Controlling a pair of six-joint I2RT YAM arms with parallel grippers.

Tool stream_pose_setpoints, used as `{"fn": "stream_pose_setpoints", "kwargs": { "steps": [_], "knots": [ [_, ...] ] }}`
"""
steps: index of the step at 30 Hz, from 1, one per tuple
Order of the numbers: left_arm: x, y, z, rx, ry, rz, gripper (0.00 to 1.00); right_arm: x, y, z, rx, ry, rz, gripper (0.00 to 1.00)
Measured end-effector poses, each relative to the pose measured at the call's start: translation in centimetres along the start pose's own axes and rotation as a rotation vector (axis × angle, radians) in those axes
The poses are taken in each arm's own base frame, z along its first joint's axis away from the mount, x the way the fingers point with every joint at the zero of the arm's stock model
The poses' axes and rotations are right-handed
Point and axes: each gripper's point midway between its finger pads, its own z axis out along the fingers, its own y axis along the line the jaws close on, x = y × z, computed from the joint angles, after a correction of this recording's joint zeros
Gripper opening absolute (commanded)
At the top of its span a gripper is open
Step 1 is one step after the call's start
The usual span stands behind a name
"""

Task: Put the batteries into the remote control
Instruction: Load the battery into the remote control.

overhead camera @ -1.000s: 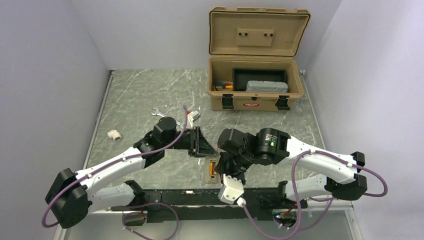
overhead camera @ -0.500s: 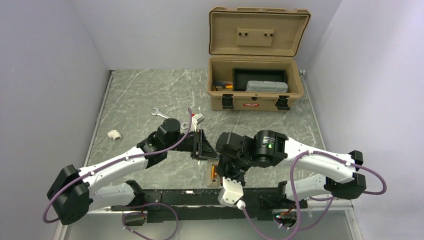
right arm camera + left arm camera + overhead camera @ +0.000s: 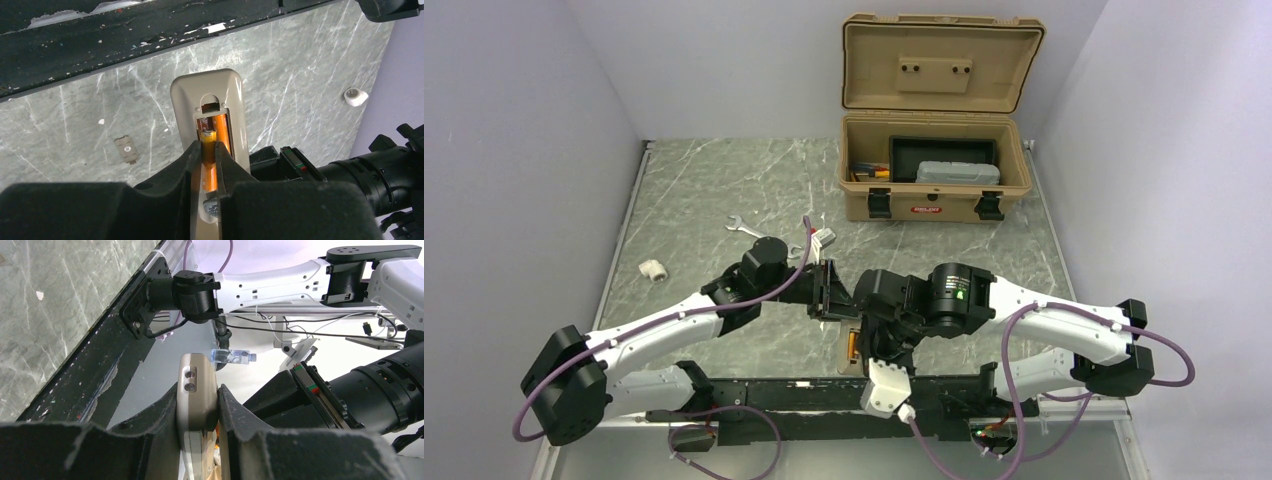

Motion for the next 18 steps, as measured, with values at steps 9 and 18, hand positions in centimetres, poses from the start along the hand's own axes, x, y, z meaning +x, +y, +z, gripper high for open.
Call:
{"fn": "stream_pose_setpoints", "kwargs": {
  "steps": [9, 18],
  "knots": [
    [0.00, 0.13, 0.16, -0.001, 0.002, 0.000, 0.00, -0.11, 0.02, 0.21, -0.007, -0.004, -0.003, 0.22],
    [0.07, 0.09, 0.20, 0.000, 0.004, 0.003, 0.00, -0.75, -0.24, 0.22, 0.014, -0.037, 0.042, 0.21]
  ]
}}
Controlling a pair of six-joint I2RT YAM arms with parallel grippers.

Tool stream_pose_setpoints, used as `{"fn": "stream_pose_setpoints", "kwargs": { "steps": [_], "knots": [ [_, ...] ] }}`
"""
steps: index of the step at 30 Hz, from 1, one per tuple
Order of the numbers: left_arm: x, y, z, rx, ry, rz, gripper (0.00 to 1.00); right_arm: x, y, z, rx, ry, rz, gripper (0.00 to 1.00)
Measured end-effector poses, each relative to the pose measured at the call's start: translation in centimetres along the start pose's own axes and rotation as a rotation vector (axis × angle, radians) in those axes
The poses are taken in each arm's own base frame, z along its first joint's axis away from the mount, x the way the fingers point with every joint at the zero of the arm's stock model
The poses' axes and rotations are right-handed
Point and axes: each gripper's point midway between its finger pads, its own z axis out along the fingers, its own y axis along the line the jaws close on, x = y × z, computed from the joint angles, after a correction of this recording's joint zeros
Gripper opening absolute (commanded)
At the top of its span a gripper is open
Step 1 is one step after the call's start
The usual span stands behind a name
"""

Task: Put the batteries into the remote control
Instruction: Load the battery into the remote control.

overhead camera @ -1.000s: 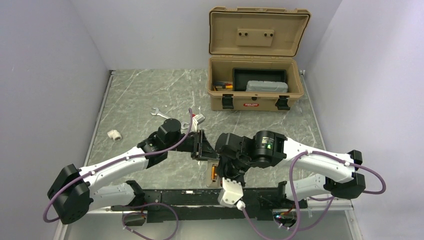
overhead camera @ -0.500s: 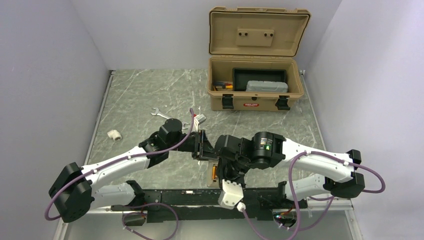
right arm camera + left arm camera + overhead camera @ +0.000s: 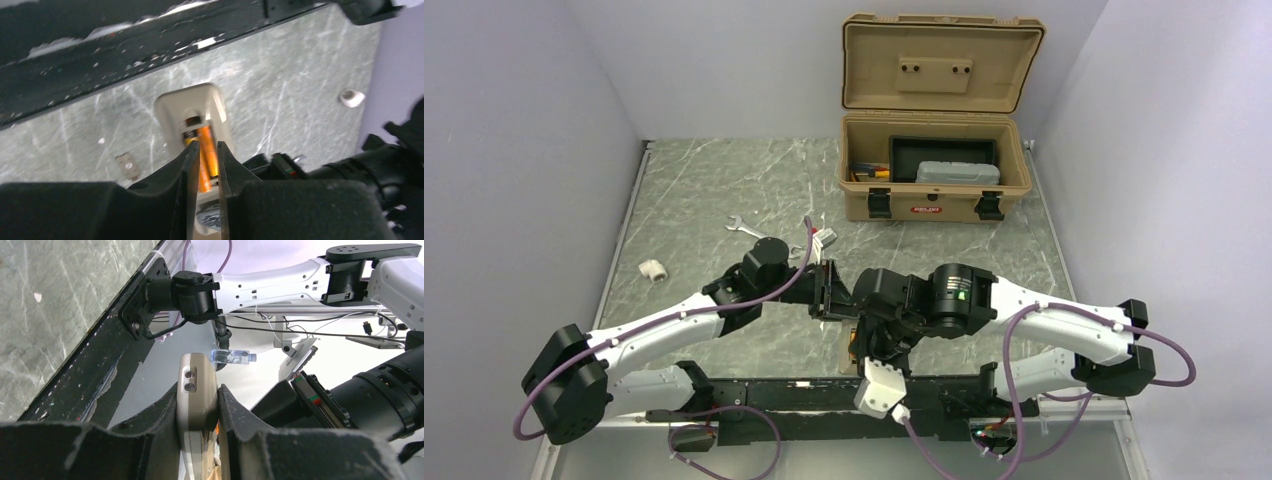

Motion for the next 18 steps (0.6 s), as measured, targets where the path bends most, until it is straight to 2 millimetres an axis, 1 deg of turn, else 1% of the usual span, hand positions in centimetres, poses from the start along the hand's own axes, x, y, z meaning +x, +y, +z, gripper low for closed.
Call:
{"fn": "stream_pose_setpoints", "kwargs": {
  "steps": [2, 4, 7, 11, 15, 16, 18],
  "knots": [
    [-0.2, -0.3, 0.1, 0.009, -0.009, 0.007, 0.00, -0.6, -1.0, -0.3, 0.058, -0.026, 0.030, 0.23],
    [-0.3, -0.5, 0.1, 0.018, -0.017, 0.015, 0.00, -1.6, -2.6, -1.0, 0.174, -0.073, 0.098, 0.23],
    [-0.6, -0.5, 0.2, 0.018, -0.034, 0.019, 0.00, -3.1, -4.8, -3.3, 0.403, -0.163, 0.243, 0.23],
    [-1.1, 0.0, 0.4, 0.000, -0.055, 0.012, 0.00, -4.3, -6.1, -6.6, 0.651, -0.293, 0.439, 0.23],
    [-1.8, 0.5, 0.7, -0.019, -0.086, 0.005, 0.00, -4.2, -6.7, -9.4, 0.868, -0.406, 0.649, 0.22],
    [-1.9, 0.5, 0.7, -0.019, -0.094, 0.005, 0.00, -3.9, -6.8, -10.0, 0.916, -0.430, 0.705, 0.21],
    [-2.4, 0.2, 0.8, -0.010, -0.116, 0.010, 0.00, -2.7, -6.7, -11.2, 1.031, -0.477, 0.882, 0.21]
  ]
}}
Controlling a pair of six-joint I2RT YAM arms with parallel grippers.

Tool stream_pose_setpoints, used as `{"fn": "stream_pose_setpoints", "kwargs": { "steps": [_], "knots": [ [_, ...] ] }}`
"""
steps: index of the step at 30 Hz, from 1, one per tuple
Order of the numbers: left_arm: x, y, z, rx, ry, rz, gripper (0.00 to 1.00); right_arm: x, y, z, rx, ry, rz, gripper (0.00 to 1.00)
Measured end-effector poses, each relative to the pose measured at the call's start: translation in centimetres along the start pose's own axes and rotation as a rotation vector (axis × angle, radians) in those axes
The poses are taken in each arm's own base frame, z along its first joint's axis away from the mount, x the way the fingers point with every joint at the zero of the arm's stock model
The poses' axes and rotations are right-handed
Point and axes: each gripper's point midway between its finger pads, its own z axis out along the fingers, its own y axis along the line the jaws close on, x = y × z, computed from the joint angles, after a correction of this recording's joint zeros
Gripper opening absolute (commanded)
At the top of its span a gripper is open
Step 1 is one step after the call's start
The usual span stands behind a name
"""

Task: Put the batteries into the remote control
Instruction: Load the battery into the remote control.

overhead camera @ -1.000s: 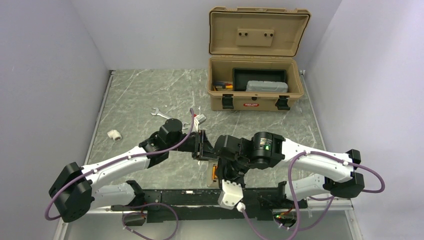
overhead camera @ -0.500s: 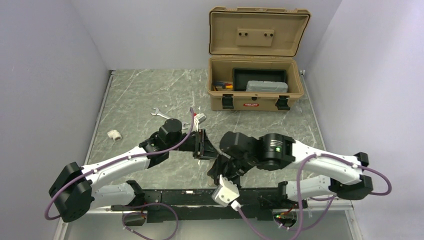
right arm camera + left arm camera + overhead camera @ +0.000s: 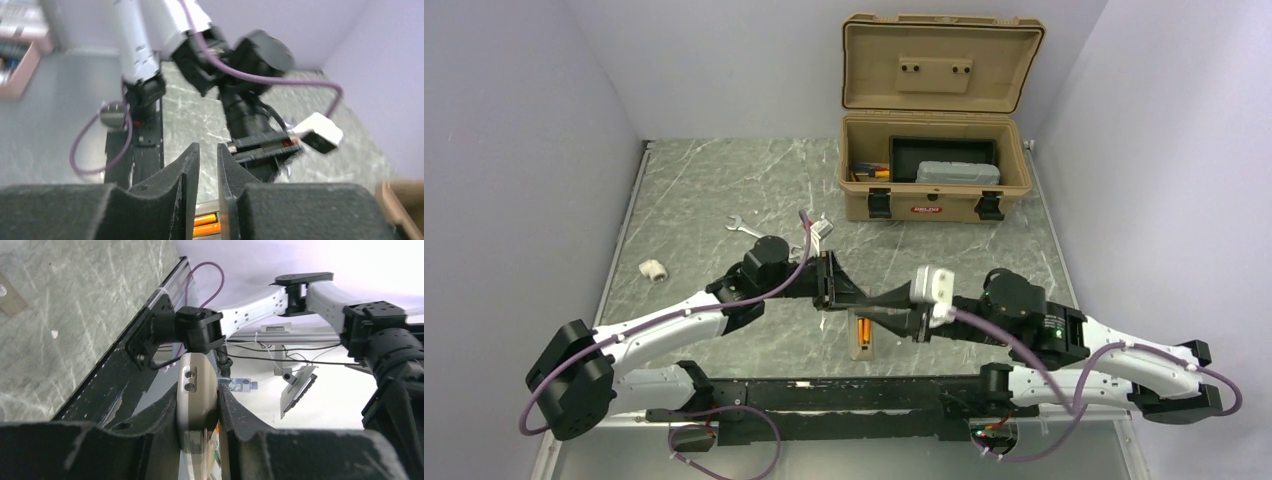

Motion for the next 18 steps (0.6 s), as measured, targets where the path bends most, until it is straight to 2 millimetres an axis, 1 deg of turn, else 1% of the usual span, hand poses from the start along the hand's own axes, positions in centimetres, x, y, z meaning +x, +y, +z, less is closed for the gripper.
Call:
{"fn": "stream_pose_setpoints", "kwargs": {
  "steps": [2, 3, 4, 6, 8, 9, 12, 14, 16, 18],
  "knots": [
    [-0.5, -0.6, 0.1, 0.026, -0.019, 0.004, 0.00, 0.1, -1.5, -0.4, 0.118, 0.008, 0.136, 0.23],
    [-0.8, -1.1, 0.2, 0.048, -0.031, 0.008, 0.00, 0.1, -2.3, -0.5, 0.175, 0.026, 0.198, 0.25],
    [-1.1, -1.6, 0.2, 0.071, -0.040, 0.015, 0.00, -0.1, -3.1, -0.6, 0.224, 0.042, 0.245, 0.30],
    [-1.5, -2.4, 0.3, 0.107, -0.055, 0.022, 0.00, -0.7, -4.6, -0.3, 0.305, 0.074, 0.318, 0.34],
    [-1.8, -2.8, 0.4, 0.123, -0.067, 0.022, 0.00, -1.1, -5.5, -0.1, 0.360, 0.095, 0.352, 0.37],
    [-2.0, -2.9, 0.4, 0.126, -0.074, 0.019, 0.00, -0.8, -5.8, 0.0, 0.381, 0.112, 0.363, 0.39],
    [-2.5, -3.0, 0.4, 0.126, -0.102, 0.018, 0.00, 1.1, -5.7, -0.2, 0.406, 0.174, 0.376, 0.43],
    [-2.9, -3.1, 0.3, 0.118, -0.133, 0.017, 0.00, 2.0, -5.7, -0.8, 0.430, 0.200, 0.378, 0.44],
    [-3.3, -3.3, 0.0, 0.113, -0.162, 0.018, 0.00, 2.5, -6.3, -1.7, 0.477, 0.221, 0.388, 0.43],
    [-3.6, -3.7, -0.5, 0.109, -0.188, 0.023, 0.00, 2.8, -7.0, -2.3, 0.520, 0.249, 0.402, 0.39]
  ]
}}
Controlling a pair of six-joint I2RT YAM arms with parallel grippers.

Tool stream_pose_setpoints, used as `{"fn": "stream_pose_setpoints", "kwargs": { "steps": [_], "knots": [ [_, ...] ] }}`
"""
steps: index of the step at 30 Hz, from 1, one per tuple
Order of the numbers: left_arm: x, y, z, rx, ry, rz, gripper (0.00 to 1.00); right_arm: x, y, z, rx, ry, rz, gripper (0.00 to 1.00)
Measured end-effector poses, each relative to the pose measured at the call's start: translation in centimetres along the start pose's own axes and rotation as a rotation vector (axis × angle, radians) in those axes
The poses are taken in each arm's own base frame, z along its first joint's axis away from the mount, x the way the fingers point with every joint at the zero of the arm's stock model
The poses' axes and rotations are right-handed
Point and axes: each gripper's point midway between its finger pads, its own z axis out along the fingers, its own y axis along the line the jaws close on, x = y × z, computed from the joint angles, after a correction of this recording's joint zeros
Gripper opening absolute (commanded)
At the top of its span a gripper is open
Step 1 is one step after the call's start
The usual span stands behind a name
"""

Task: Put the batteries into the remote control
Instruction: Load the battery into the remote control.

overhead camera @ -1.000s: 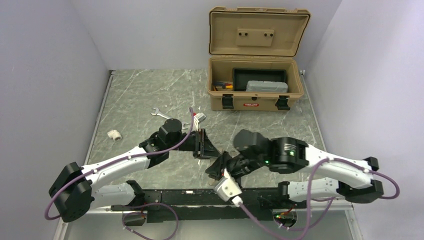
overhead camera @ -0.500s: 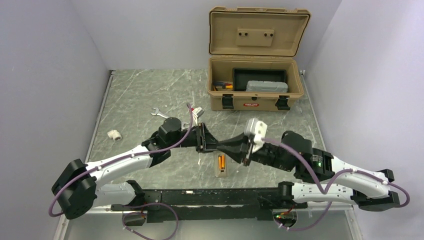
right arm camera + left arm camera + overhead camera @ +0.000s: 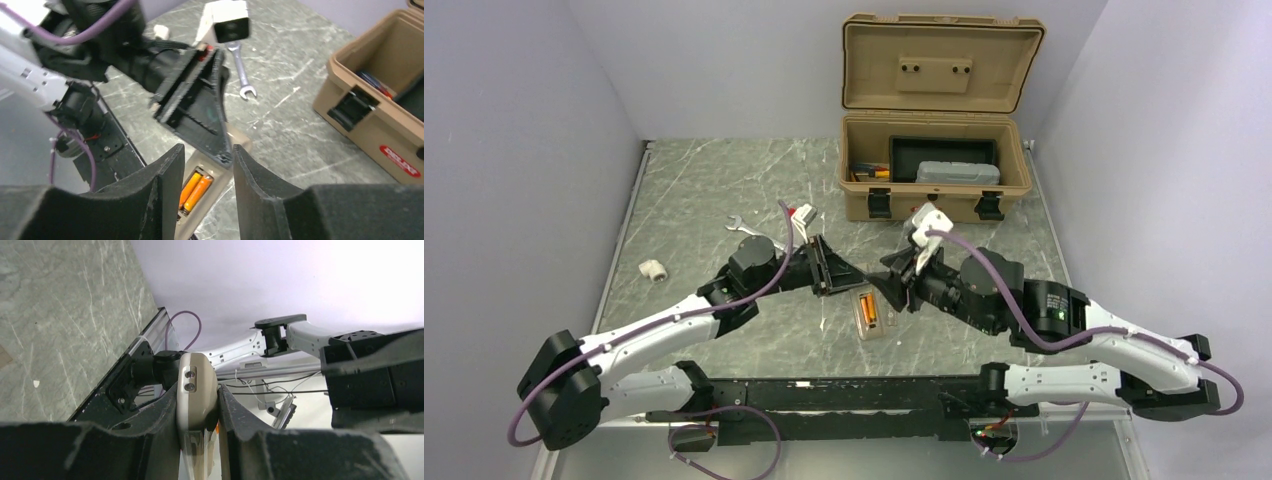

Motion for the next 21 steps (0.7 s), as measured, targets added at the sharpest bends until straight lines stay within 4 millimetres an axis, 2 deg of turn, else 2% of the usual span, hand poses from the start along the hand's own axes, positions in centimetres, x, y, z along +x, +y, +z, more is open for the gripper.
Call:
{"fn": "stream_pose_setpoints", "kwargs": {
  "steps": [4, 6, 10, 13, 18, 21],
  "knots": [
    [-0.5, -0.8, -0.7, -0.005, -0.039, 0.008, 0.00, -0.9, -1.5, 0.7, 0.070, 0.038, 0.061, 0.29],
    [-0.7, -1.1, -0.9, -0.001, -0.048, 0.010, 0.00, -0.4, -1.8, 1.1, 0.077, 0.063, 0.082, 0.24],
    [-0.6, -1.3, -1.0, 0.002, -0.046, 0.006, 0.00, 1.9, -1.9, 1.3, 0.034, 0.106, 0.093, 0.33],
    [-0.5, -1.3, -1.0, 0.002, -0.039, 0.001, 0.00, 2.9, -1.5, 0.5, -0.034, 0.101, 0.066, 0.32],
    [-0.4, -1.6, -1.4, 0.001, -0.041, 0.001, 0.00, 1.0, -1.5, 0.3, -0.096, 0.059, 0.048, 0.26],
    [-0.4, -2.2, -1.8, 0.012, -0.047, 0.006, 0.00, 0.0, -1.8, 1.3, -0.120, 0.059, 0.064, 0.30]
  ]
}}
